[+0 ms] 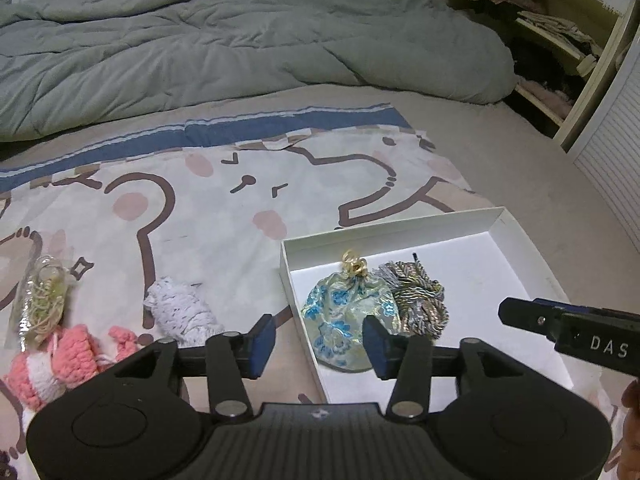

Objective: Organize objects
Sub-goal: 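Open both tools to release the pouch and cord in the box, then move both tools back toward the remaining items on the bed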

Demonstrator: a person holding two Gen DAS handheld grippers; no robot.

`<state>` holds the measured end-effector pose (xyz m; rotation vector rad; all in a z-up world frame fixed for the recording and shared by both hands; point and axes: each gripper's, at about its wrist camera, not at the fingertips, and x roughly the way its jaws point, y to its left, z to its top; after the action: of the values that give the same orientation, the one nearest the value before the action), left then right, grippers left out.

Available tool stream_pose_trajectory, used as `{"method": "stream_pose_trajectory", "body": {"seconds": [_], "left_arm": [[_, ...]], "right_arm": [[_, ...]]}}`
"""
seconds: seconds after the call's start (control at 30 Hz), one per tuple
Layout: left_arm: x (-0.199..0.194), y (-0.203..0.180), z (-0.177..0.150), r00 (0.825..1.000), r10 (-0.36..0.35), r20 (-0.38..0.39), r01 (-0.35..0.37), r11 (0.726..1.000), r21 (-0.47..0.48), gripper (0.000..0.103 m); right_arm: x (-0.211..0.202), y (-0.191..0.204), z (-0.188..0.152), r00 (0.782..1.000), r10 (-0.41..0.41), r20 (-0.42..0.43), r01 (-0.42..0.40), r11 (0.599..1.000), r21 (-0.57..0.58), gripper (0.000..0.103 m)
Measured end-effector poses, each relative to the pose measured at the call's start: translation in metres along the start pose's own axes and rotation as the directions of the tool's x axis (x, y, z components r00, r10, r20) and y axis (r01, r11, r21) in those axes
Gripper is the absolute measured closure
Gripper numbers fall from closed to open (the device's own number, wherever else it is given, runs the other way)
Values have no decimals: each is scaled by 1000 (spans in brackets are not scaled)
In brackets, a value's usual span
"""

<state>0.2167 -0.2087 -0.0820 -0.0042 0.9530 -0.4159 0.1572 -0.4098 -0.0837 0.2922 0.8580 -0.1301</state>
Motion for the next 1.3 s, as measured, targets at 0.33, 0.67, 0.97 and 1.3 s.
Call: {"method": "stream_pose_trajectory", "body": {"seconds": [0.33, 0.67, 0.97, 1.3], "left_arm": [[-45, -7, -4, 999, -5, 53, 5, 1000, 12, 33], [-84, -3, -19, 994, 14, 109, -15, 1000, 1, 8], [-108, 3, -35, 989, 52, 140, -56, 998, 24, 0], [-125, 6, -58, 988, 57, 143, -65, 996, 54, 0]], "right_arm": [[-42, 1, -1, 999, -20, 49, 22, 999, -43, 48], [-82, 10, -11, 992, -41, 118, 52, 995, -90, 27], [-107, 23, -29, 985, -66, 157, 90, 984, -152, 15], [-124, 25, -48, 978, -86, 192, 118, 980, -161, 5]]}}
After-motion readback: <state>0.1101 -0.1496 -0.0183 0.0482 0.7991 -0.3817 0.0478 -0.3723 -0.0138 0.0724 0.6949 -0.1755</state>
